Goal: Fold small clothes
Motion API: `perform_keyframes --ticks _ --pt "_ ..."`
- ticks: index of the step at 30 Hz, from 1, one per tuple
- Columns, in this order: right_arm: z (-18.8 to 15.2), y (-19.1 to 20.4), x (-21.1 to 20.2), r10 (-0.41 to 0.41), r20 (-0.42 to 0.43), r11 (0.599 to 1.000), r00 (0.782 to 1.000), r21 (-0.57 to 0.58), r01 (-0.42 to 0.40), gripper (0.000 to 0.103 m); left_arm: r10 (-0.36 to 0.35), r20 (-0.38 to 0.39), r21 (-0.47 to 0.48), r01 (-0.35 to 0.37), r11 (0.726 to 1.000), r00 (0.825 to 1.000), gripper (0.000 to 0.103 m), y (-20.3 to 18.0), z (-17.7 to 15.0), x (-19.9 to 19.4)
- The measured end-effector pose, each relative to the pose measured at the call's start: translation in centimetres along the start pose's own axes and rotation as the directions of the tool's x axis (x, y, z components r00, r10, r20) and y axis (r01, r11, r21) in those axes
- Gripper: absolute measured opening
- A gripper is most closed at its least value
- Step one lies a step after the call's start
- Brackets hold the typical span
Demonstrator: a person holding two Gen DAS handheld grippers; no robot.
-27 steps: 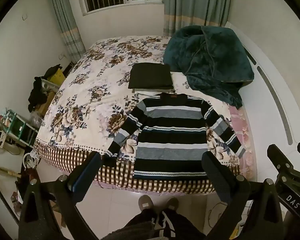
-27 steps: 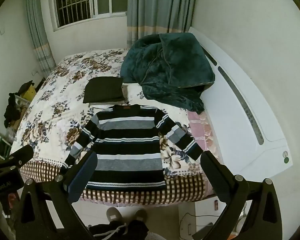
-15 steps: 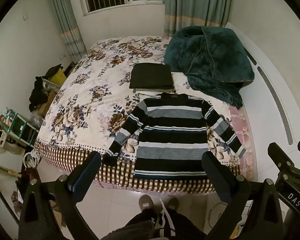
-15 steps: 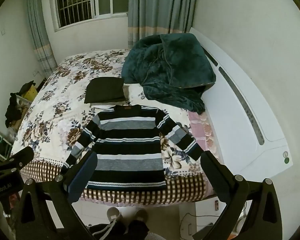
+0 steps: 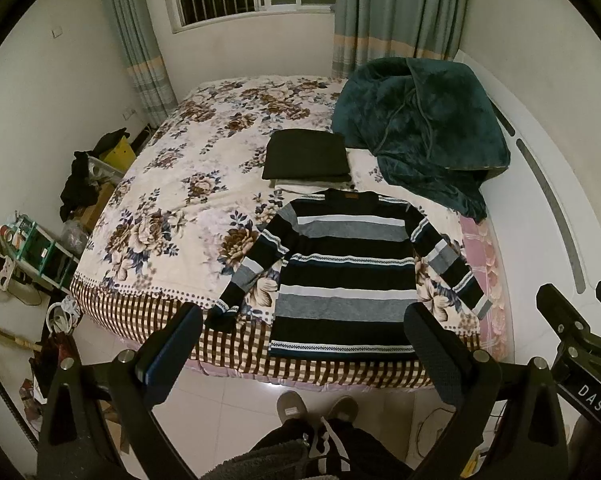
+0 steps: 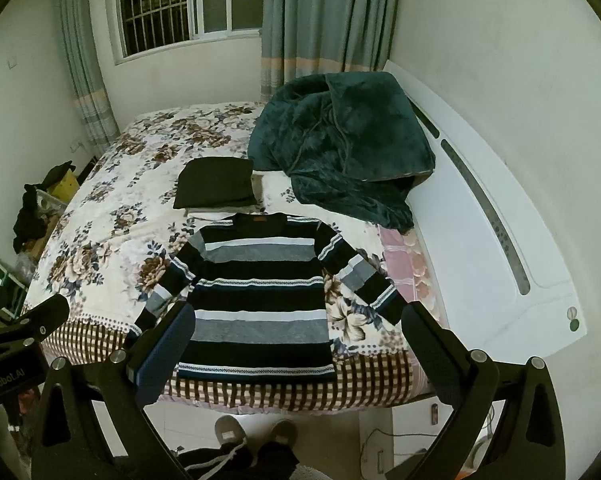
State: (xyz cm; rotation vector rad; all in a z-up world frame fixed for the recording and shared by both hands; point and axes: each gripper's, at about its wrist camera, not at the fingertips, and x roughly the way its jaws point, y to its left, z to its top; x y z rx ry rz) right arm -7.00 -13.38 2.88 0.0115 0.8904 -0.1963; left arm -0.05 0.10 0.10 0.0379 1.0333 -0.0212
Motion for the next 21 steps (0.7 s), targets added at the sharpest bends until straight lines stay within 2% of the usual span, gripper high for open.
perform_keyframes --ticks 13,21 --pt "0.2 0.1 -0.5 0.001 0.007 1.0 1.0 -0.001 -0.001 0.103 -0.001 0.007 -0.002 0.001 1.0 1.0 0.103 1.2 0.4 -1.1" --pt "1.4 0.7 -1.4 0.009 0.013 1.0 1.0 -0.01 -0.008 0.103 -0.003 0.01 -0.002 0.003 1.0 1.0 0.103 1.3 0.4 -1.1"
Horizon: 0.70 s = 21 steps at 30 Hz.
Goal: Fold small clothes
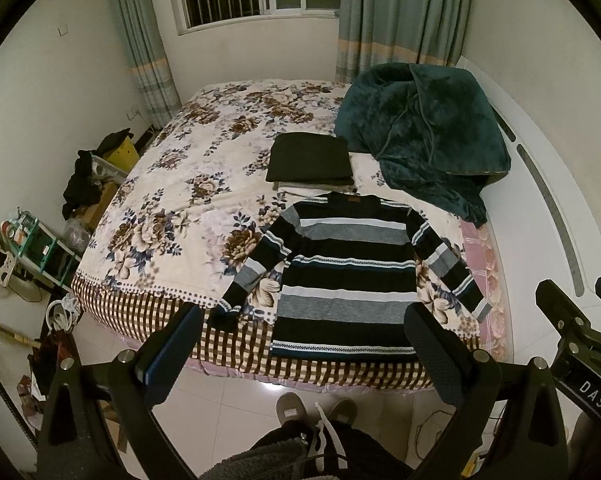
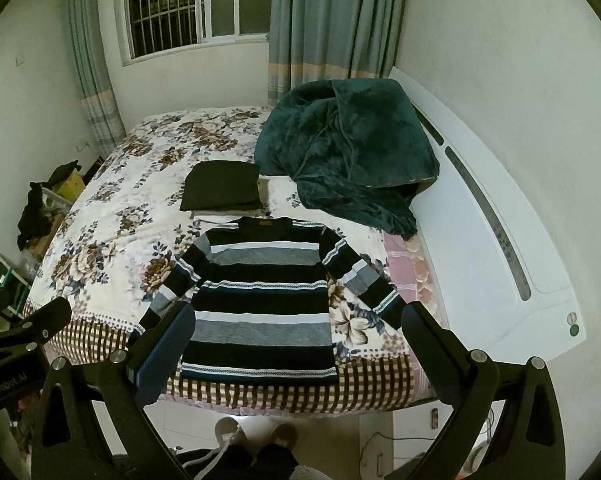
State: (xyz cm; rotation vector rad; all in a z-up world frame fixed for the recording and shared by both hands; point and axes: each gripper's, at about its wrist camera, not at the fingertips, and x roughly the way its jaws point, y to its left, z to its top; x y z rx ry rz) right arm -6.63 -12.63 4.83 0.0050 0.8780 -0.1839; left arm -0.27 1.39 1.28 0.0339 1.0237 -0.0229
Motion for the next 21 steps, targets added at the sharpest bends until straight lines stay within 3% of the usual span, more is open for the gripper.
perform_keyframes --ticks 21 --pt "-0.21 0.35 -0.5 -0.003 0.012 1.0 1.0 -0.002 0.003 0.103 -0.005 0.01 -0.006 0.005 1.0 1.0 0.103 0.41 -0.25 -0.62"
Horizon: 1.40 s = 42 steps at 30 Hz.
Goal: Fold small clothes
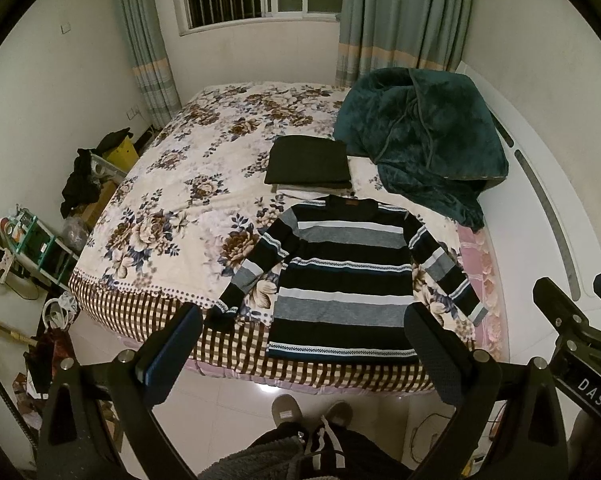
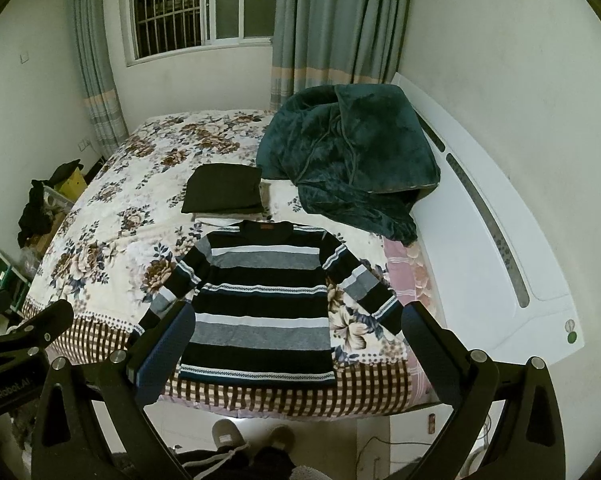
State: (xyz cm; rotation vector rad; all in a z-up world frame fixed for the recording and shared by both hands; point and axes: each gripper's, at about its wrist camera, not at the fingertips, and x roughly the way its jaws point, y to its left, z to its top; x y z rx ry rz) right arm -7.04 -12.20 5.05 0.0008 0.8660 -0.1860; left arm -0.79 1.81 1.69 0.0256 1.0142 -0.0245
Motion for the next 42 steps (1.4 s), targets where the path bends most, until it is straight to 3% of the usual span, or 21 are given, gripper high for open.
perform_keyframes --ticks 29,32,35,38,42 --pt "-0.7 0.3 -0.3 0.001 0.007 1.0 1.0 0.004 -0.001 0.103 -0.002 0.016 -0.001 0.002 1.0 1.0 0.103 0.4 -0.2 -0.5" --pt "0.2 0.5 0.3 -0.004 -0.014 0.999 1.0 0.034 0.004 0.103 0.018 0.035 0.003 -0.019 1.0 0.999 0.103 0.2 1.4 -0.3" --pt "0.5 0.0 2.3 -0.022 -0.039 0.996 0.999 0.085 0.025 0.103 0.052 0.05 0.019 -0.053 0.998 0.997 0.103 -0.1 2.7 1.6" --pt "0.4 -1.7 5.4 -0.062 -0.085 0.984 0.994 0.16 0.075 0.103 0.071 0.048 0.051 -0.074 0.996 0.996 0.103 -0.6 3.8 6.5" --pt "-0.8 -5.9 11.0 -0.126 -0.161 0.942 0.979 0.29 0.169 0.103 0.081 -0.009 0.092 -0.079 0.993 0.997 0.103 -1.2 4.7 14.0"
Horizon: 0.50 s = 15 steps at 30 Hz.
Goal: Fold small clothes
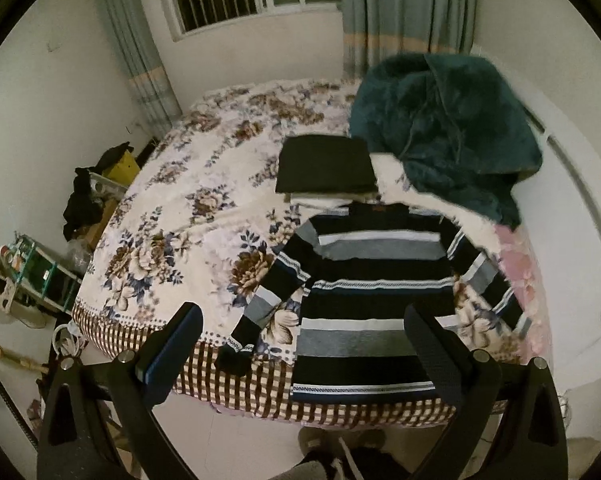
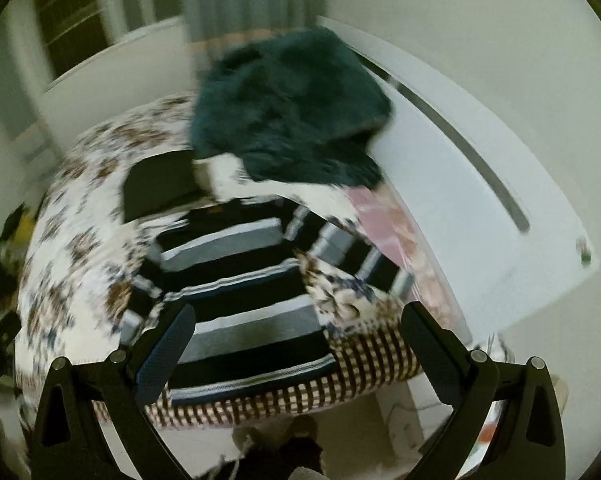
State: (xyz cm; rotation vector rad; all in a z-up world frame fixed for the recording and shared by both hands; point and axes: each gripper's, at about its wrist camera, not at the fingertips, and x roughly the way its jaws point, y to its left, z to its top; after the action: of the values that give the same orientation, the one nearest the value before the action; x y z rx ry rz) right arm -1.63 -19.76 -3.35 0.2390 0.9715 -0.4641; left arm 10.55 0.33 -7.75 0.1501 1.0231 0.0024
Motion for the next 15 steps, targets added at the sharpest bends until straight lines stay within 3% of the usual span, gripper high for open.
perform_keyframes --ticks 5,9,12,15 --pt "0.1 -5.8 9.1 -0.09 -0.091 0.981 0.992 0.166 0.104 0.103 0.002 -0.101 0.039 0.002 0.999 0.995 0.103 -3.0 1.4 8.3" --pt "-1.4 -12.6 19.2 -0.135 -0.194 0.935 0.972 0.301 0.19 0.103 0.023 -0.167 0.051 -0.014 0.999 0.986 0.103 -6.7 2.3 15.4" --pt "-2.9 -18.7 27.9 -0.098 -0.282 0.88 0.954 0.424 0.215 0.103 0.067 -0.228 0.057 -0.056 0.997 0.971 0.103 -9.2 2.0 21.2" --pt "-5.1 -24.3 36.8 0.0 -0.354 0.791 0.935 0.573 0.217 0.103 0.095 -0.316 0.037 -0.087 0.995 0.944 0.103 -11.3 1.7 26.5"
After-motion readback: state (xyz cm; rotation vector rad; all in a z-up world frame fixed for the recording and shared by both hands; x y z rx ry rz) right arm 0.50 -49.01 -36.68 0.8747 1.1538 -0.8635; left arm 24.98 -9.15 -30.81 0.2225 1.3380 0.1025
